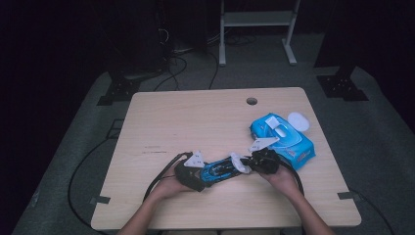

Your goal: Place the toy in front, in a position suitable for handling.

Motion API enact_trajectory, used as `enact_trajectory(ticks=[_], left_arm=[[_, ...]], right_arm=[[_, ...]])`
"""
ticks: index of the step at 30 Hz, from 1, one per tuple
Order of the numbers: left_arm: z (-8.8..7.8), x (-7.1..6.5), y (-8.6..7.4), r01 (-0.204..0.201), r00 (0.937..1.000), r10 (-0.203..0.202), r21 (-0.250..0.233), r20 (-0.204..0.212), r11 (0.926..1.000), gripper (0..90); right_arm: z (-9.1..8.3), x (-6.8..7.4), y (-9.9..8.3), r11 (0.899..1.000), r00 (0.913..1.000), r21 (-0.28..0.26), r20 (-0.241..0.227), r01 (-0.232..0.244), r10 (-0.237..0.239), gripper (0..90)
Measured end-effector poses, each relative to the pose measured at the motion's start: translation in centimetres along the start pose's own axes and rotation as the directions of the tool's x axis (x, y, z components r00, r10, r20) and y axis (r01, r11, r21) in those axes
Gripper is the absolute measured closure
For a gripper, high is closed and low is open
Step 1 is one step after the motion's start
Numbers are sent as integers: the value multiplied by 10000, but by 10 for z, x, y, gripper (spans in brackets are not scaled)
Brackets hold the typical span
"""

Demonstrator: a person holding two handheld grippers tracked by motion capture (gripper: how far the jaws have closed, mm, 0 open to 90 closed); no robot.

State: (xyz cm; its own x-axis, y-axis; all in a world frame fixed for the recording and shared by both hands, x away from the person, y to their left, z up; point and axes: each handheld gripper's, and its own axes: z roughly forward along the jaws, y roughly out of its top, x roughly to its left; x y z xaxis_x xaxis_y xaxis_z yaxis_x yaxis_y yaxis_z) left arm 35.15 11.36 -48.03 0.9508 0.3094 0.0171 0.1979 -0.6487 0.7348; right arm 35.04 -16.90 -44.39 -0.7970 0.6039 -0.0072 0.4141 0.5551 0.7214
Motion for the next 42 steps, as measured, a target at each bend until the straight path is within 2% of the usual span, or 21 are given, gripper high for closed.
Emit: enact_trajectory(ticks=[4,6,8,10,12,13,16,18,19,20,21,24,28,31,33,34,35,36,37,40,42], left_arm=[[0,0,0,15,10000,-15,8,-6,10000,259],[0,0,0,20,10000,-20,-2,-1,10000,258],[0,0,0,27,10000,-27,-32,15,10000,258],[0,0,0,14,10000,-14,-26,14,10000,258],[0,0,0,-18,10000,18,5,-1,10000,259],[0,0,0,-30,10000,30,23,9,10000,259],[0,0,2,-38,10000,38,90,31,10000,258],[0,0,2,11,10000,-11,97,46,10000,258],[0,0,1,12,10000,-12,88,51,10000,259],[0,0,1,0,10000,-1,71,53,10000,259],[0,0,1,3,10000,-3,86,54,10000,258],[1,0,1,17,10000,-17,59,60,10000,258],[1,0,2,33,10000,-34,67,57,10000,258],[0,0,1,-9,10000,8,86,80,10000,258],[1,0,1,49,10000,-49,21,76,10000,258],[1,0,1,33,10000,-33,18,56,10000,258],[1,0,1,33,10000,-33,18,56,10000,258],[1,0,1,22,10000,-22,15,55,10000,258],[1,0,1,22,10000,-22,15,55,10000,258],[1,0,1,-5,10000,5,45,64,10000,258],[1,0,1,21,10000,-22,36,73,10000,258]], right_arm=[[2,5,1,9999,9997,-83,-216,128,-129,815],[8,8,4,9999,9973,-110,-729,25,-33,698],[12,14,5,9994,9977,-144,-608,306,-315,693],[14,15,4,9994,9980,-215,-564,265,-277,707],[14,15,3,9990,9965,-285,-748,340,-361,817],[14,19,3,9982,9963,-340,-691,496,-519,837],[16,24,5,9963,9953,-340,-544,788,-806,853],[19,28,10,9961,9915,-442,-1022,757,-799,855],[24,37,16,9939,9883,-573,-1151,939,-1000,857],[24,37,16,9939,9883,-573,-1151,939,-1000,857],[31,46,23,9931,9830,-602,-1483,1005,-1085,857],[46,63,32,9897,9722,-491,-1869,1342,-1411,857],[57,72,42,9896,9722,-269,-1843,1416,-1442,857],[69,76,53,9877,9672,-98,-2013,1561,-1549,858],[70,77,55,9872,9713,-75,-1781,1590,-1578,858],[70,72,56,9882,9769,-27,-1502,1531,-1518,858],[70,72,56,9882,9769,-27,-1502,1531,-1518,858],[67,60,54,9940,9864,-129,-1233,1083,-1090,859],[65,53,53,9971,9911,-149,-1095,750,-761,859],[62,44,51,9987,9944,-170,-927,484,-498,860],[65,50,53,9983,9939,-86,-939,569,-575,861]])
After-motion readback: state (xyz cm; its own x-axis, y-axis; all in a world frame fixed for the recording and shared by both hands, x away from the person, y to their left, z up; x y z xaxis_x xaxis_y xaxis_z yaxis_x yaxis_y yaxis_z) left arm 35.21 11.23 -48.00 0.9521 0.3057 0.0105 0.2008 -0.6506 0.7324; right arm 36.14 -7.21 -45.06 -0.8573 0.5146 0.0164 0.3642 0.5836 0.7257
